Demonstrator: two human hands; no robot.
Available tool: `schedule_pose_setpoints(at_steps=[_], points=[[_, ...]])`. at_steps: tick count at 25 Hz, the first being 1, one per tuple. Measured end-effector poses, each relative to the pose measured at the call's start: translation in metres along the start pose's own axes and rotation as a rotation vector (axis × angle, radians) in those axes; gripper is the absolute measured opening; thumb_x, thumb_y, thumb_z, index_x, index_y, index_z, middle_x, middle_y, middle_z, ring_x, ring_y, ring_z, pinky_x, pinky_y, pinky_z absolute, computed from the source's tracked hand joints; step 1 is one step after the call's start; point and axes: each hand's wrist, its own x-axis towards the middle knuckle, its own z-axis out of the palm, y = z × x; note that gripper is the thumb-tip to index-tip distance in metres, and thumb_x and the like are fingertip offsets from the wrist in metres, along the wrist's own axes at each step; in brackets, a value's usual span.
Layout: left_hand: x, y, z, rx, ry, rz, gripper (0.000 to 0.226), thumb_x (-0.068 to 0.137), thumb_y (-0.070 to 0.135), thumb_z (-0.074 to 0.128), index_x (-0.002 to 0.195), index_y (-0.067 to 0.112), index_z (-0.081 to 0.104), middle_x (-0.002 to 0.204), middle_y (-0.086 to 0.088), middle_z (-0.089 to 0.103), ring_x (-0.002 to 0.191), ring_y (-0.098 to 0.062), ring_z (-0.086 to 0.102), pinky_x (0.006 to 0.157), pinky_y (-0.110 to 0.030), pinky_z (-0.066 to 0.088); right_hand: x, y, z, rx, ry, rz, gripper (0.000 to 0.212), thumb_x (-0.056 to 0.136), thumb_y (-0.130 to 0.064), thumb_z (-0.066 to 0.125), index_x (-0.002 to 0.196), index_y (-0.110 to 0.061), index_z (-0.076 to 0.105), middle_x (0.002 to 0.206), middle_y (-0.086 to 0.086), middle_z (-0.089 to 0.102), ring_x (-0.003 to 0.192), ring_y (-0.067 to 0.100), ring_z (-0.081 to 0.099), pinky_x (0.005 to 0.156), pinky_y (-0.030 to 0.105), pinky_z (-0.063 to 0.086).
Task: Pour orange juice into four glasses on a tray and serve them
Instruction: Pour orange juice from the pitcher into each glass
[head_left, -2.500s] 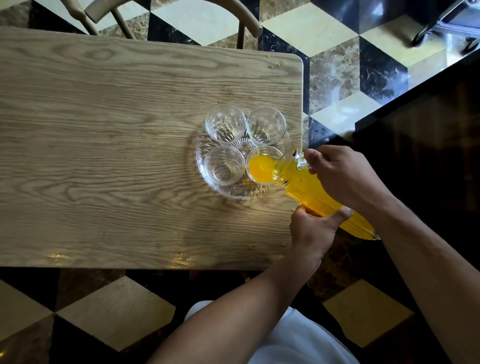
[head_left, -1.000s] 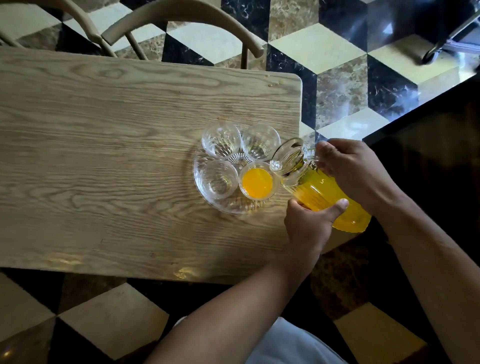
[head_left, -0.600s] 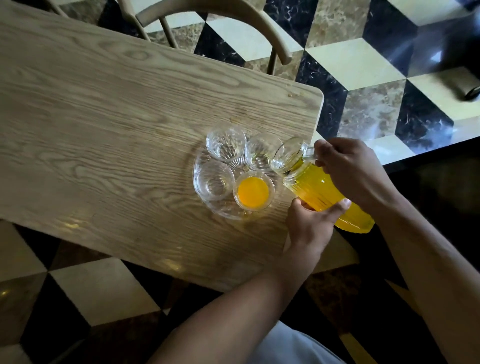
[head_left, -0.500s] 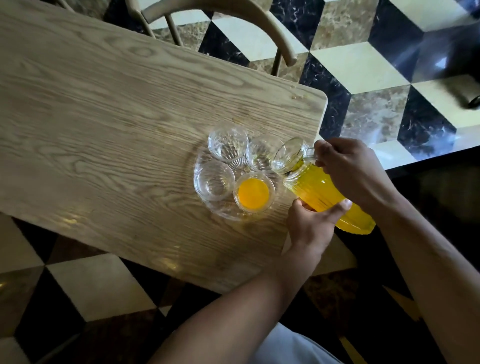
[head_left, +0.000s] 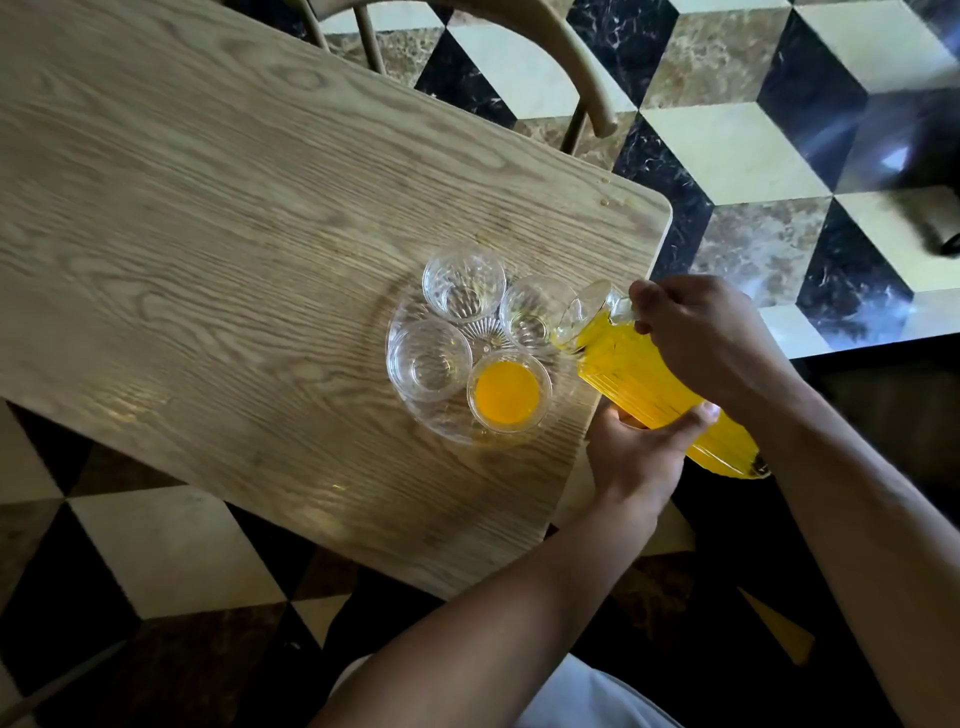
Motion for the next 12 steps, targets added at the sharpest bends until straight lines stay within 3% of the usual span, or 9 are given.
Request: schedule_pose_setpoints(at_steps=[2,4,7,9,12], points=[[-0.0045,0.0004,0.0028,0.005,0.059,0.002,0.115,0.012,0.092,0.080,0.097,0.016,0.065,0.091,0.001,0.070,0.073,-0.011,0.060,0.073,-0.031,0.051,0.0007,-0.0016,0.0006,-0.046,-0.001,-0.009,0.046,0.103,-0.037,0.046,0.084,-0.002,0.068,0.077,0.020,0.066,0.075,0.041,0.059,0.064,0.035,0.040],[-0.0031,-0.0010,0.0036,0.005,0.074,0.014,0.129,0.012,0.092,0.081,0.107,0.006,0.068,0.103,-0.009,0.076,0.085,-0.022,0.069,0.079,-0.037,0.055,0.0020,-0.0032,0.0019,-0.078,-0.007,-0.014,0.046,0.103,-0.037,0.045,0.085,-0.002,0.067,0.078,0.020,0.065,0.077,0.041,0.059,0.062,0.035,0.038],[-0.0003,-0.0001,0.0013,0.007,0.037,0.006,0.129,0.025,0.082,0.090,0.121,-0.001,0.067,0.122,-0.019,0.076,0.107,-0.034,0.074,0.089,-0.044,0.059,0.0041,-0.0065,0.0041,-0.106,-0.015,-0.010,0.045,0.103,-0.039,0.044,0.084,-0.005,0.068,0.077,0.018,0.064,0.077,0.040,0.059,0.061,0.036,0.037],[0.0018,-0.0002,0.0006,0.005,0.035,-0.014,0.121,0.036,0.075,0.087,0.126,-0.003,0.064,0.129,-0.023,0.073,0.125,-0.041,0.067,0.097,-0.049,0.058,0.0055,-0.0084,0.0050,-0.120,-0.017,-0.011,0.045,0.103,-0.039,0.044,0.085,-0.005,0.068,0.082,0.020,0.066,0.080,0.041,0.060,0.065,0.037,0.040],[0.0043,-0.0008,0.0015,-0.010,0.028,-0.024,0.130,0.037,0.078,0.086,0.132,-0.007,0.059,0.135,-0.028,0.069,0.131,-0.045,0.061,0.102,-0.054,0.056,0.0083,-0.0102,0.0055,-0.151,-0.023,-0.009,0.045,0.103,-0.038,0.043,0.086,-0.005,0.069,0.088,0.020,0.069,0.085,0.041,0.060,0.070,0.038,0.044]])
